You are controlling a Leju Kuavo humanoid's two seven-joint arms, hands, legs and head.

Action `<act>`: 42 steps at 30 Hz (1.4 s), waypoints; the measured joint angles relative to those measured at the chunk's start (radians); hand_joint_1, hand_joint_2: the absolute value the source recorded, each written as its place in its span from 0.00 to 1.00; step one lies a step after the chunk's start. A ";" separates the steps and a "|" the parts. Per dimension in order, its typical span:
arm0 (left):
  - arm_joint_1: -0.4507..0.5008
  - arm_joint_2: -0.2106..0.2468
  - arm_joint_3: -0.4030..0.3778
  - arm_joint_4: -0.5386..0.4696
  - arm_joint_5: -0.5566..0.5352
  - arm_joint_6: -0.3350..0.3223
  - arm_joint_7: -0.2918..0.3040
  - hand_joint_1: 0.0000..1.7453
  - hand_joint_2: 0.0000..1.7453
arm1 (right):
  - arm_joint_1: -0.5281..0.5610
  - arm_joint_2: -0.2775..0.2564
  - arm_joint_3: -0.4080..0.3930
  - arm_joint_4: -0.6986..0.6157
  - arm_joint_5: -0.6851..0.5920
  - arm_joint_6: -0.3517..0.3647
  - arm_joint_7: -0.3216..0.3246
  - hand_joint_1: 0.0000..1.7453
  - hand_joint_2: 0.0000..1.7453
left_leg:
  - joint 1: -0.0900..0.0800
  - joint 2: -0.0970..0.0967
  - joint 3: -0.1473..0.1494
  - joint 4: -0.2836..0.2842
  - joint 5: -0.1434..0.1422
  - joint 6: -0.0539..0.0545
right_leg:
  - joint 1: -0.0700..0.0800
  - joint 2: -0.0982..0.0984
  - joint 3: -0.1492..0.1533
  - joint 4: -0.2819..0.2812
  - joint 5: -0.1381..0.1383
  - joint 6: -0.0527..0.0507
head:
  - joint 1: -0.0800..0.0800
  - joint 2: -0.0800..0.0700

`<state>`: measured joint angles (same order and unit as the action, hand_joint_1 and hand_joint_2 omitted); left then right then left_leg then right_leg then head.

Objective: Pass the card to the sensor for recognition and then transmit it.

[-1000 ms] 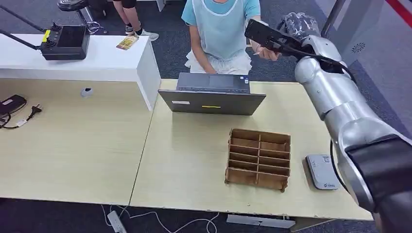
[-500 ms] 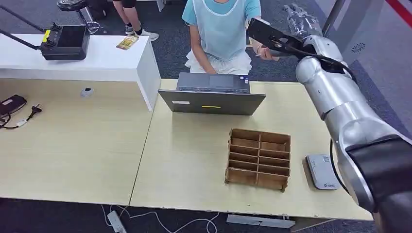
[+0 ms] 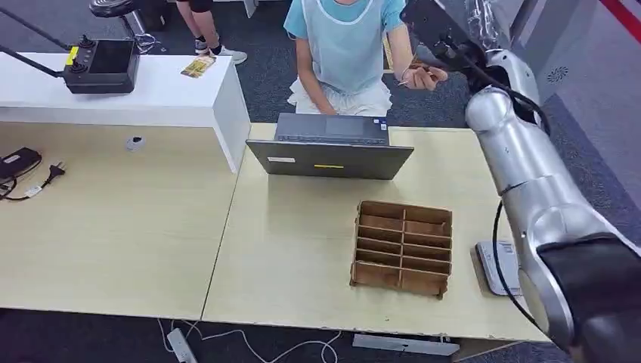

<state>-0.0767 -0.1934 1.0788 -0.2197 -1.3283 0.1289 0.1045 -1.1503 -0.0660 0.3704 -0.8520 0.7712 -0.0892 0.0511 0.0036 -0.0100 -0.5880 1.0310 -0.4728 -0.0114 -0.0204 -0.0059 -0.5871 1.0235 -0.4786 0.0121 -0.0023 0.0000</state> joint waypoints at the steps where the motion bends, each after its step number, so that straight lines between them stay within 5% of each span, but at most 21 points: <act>1: 0.000 -0.002 0.000 0.000 0.005 0.002 0.000 0.00 0.00 | 0.020 0.000 -0.015 -0.033 -0.037 0.011 -0.005 0.00 1.00 | 0.000 0.000 0.000 0.000 0.000 0.000 | 0.000 0.000 0.000 0.000 0.000 0.000 | 0.000 0.000; 9: 0.000 -0.005 0.017 0.000 0.029 0.016 0.000 0.00 0.00 | 0.182 -0.016 -0.129 -0.287 -0.444 0.147 -0.084 0.00 1.00 | 0.000 0.000 0.000 0.000 0.000 0.000 | 0.000 0.000 0.000 0.000 0.000 0.000 | 0.000 0.000; 18: 0.001 -0.006 0.028 0.000 0.042 0.034 0.000 0.00 0.00 | 0.426 -0.060 -0.253 -0.568 -0.978 0.204 -0.130 0.00 1.00 | 0.000 -0.001 -0.001 0.000 -0.001 0.001 | 0.000 -0.001 0.000 -0.001 0.000 0.000 | 0.000 0.000; 29: 0.002 -0.007 0.047 0.000 0.065 0.042 0.000 0.00 0.00 | 0.643 -0.155 -0.289 -0.739 -1.065 0.269 -0.177 0.00 1.00 | 0.000 -0.001 0.000 0.000 -0.001 0.001 | 0.000 -0.001 0.000 -0.001 0.000 0.000 | 0.000 0.000; 36: 0.005 -0.017 0.074 0.000 0.090 0.056 0.000 0.00 0.00 | 0.912 -0.188 -0.304 -0.922 -1.013 0.275 -0.259 0.00 1.00 | 0.000 -0.001 -0.001 0.000 -0.004 0.001 | 0.001 -0.001 0.000 -0.001 -0.003 0.001 | 0.000 0.000; 42: 0.005 -0.017 0.081 0.000 0.088 0.056 -0.009 0.00 0.00 | 0.999 -0.193 -0.306 -0.973 -1.039 0.304 -0.266 0.00 1.00 | -0.001 0.000 -0.001 0.001 -0.005 0.002 | -0.001 0.000 0.000 -0.002 -0.002 0.002 | 0.000 0.000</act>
<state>-0.0720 -0.2102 1.1597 -0.2197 -1.2398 0.1850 0.0957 -0.1517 -0.2594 0.0641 -1.8250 -0.2673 0.2144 -0.2148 0.0029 -0.0100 -0.5886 1.0317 -0.4779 -0.0097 -0.0217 -0.0058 -0.5870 1.0212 -0.4810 0.0137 -0.0023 0.0000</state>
